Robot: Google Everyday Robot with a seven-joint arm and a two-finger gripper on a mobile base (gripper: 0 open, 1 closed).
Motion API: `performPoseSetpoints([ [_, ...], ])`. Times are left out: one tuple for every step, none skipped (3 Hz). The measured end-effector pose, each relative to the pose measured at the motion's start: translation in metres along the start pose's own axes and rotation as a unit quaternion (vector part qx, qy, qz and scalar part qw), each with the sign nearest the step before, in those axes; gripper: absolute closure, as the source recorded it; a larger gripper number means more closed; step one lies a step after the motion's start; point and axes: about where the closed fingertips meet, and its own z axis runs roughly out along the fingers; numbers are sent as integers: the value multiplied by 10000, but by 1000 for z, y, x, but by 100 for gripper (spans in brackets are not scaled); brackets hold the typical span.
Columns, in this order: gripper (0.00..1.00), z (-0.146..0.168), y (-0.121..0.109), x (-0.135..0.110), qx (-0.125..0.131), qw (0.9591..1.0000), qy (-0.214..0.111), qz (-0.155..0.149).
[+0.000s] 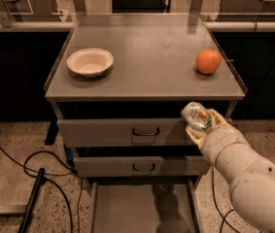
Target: Pick 7up can from bottom drawer and place on counter
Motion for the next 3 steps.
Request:
performPoseSetpoints([
  [100,-7,-30,-16,343,9994,-79,0],
  [100,-7,-30,-16,352,9993,-80,3],
  [100,-6,-38,-22,502,9986,-140,38],
])
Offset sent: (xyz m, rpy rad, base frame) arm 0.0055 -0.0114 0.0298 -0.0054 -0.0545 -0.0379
